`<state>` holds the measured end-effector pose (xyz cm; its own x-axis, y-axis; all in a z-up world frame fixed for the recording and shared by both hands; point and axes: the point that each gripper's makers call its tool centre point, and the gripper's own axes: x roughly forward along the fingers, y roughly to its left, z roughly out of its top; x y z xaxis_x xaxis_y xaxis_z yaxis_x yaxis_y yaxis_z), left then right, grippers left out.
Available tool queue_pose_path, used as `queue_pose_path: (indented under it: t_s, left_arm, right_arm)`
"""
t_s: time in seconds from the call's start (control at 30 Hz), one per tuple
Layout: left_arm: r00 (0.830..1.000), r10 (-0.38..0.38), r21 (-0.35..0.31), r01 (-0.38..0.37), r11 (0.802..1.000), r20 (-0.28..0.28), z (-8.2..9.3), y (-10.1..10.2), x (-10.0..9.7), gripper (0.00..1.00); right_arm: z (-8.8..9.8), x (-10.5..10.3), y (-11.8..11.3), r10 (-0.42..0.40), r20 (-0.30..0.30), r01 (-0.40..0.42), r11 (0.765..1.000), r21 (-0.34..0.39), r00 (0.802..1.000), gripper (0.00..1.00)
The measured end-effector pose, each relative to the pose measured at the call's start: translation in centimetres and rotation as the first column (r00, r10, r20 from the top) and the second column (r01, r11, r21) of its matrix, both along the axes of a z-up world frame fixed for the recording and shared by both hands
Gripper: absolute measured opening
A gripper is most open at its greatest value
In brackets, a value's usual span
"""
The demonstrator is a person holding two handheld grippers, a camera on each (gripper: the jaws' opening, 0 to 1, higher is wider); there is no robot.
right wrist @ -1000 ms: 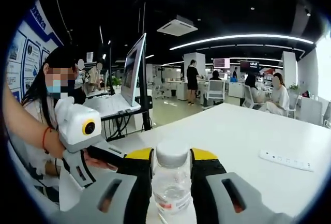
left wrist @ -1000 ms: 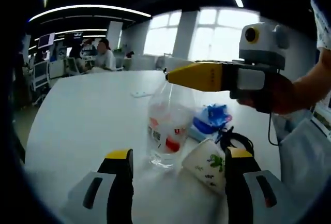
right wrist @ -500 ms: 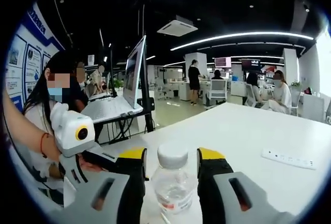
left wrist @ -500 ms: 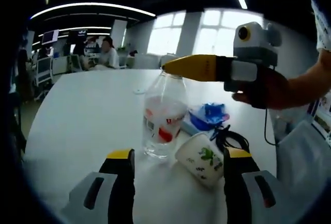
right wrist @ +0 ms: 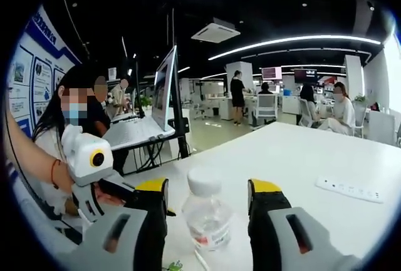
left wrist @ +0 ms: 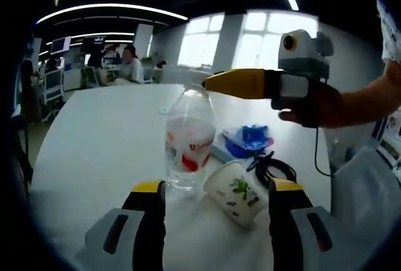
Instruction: Arrange the tabletop items into an orderly group along one side of the table until the central work area is clear of visible clutter.
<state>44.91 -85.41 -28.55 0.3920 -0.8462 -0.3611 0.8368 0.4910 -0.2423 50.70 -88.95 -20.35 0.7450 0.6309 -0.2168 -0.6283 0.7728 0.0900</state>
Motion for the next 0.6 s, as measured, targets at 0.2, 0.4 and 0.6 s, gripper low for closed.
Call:
queue_pose_path:
  t_s: [0.2, 0.4, 0.6]
  left_arm:
    - [1.000, 0.000, 0.008, 0.000, 1.000, 0.000, 0.4, 0.1, -0.6, 0.63]
    - [1.000, 0.001, 0.011, -0.001, 1.000, -0.005, 0.8, 0.3, -0.9, 0.65]
    - [1.000, -0.002, 0.015, 0.002, 1.000, -0.008, 1.6, 0.4, -1.4, 0.67]
  right_arm:
    - [0.1, -0.6, -0.7, 0.007, -0.013, -0.007, 1.000, 0.004, 1.000, 0.50]
    - [0.2, -1.3, -1.5, 0.010, -0.024, -0.009, 1.000, 0.013, 1.000, 0.55]
    - [0.4, -1.9, -2.3, 0.014, -0.034, -0.013, 1.000, 0.019, 0.999, 0.57]
